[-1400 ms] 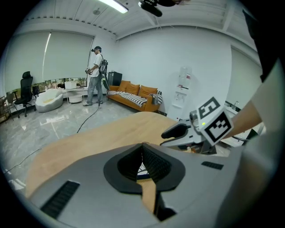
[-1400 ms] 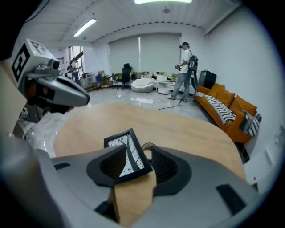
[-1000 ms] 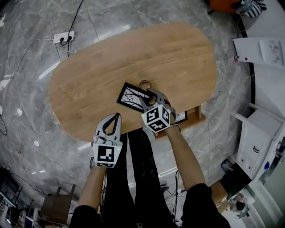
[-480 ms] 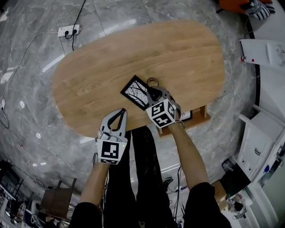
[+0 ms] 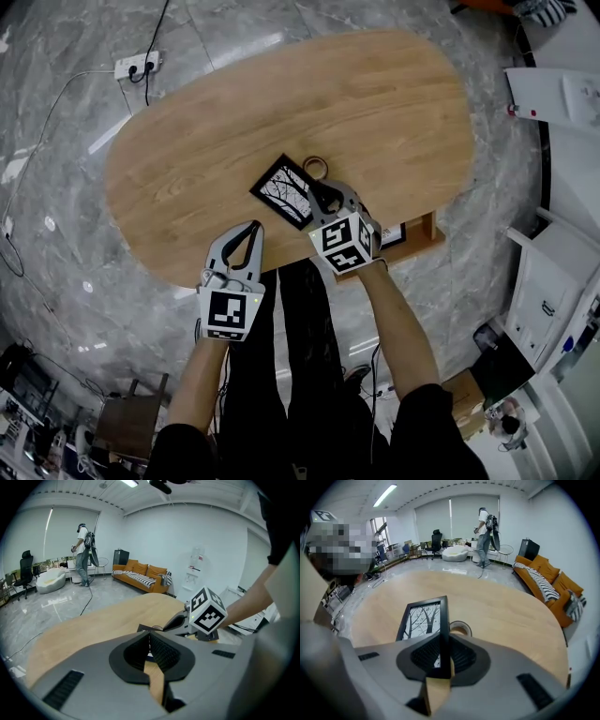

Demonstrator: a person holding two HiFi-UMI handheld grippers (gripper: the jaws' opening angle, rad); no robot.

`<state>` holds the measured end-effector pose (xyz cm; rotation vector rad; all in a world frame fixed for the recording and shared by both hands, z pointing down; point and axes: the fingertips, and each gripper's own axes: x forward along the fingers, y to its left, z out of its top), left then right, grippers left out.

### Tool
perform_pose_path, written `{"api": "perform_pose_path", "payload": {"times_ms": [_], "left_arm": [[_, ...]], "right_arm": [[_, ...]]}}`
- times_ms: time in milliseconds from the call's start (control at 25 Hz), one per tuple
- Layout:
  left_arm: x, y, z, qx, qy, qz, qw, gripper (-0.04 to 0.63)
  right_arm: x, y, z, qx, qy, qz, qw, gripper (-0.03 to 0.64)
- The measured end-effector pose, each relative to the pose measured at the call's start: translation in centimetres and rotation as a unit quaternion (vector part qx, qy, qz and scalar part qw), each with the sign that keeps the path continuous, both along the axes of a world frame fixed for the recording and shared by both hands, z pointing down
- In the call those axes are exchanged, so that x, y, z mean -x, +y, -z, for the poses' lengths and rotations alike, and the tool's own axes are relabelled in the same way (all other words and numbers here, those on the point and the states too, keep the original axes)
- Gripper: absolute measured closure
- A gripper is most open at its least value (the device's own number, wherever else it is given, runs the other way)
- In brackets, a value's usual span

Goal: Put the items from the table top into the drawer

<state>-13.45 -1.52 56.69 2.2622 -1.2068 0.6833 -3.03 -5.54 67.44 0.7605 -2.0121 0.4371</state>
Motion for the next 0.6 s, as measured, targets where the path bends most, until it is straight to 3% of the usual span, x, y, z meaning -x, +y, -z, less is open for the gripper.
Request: {"api": "perform_pose_path", "payload": {"times_ms": [240, 600], "left_arm": [[-1.5, -0.7, 0.5, -0.003, 0.000, -0.020, 0.9998, 0.581], [-6.5, -1.9, 1.9, -0.011, 0.007, -0.084, 0.9964, 0.581]], "right_arm": [[-2.2, 0.4, 2.2, -0.019, -0.026, -0.074, 0.997, 0.546], [-8.9, 1.4, 4.0, -0.028, -0.049, -0.191, 0.980, 0.548]]}}
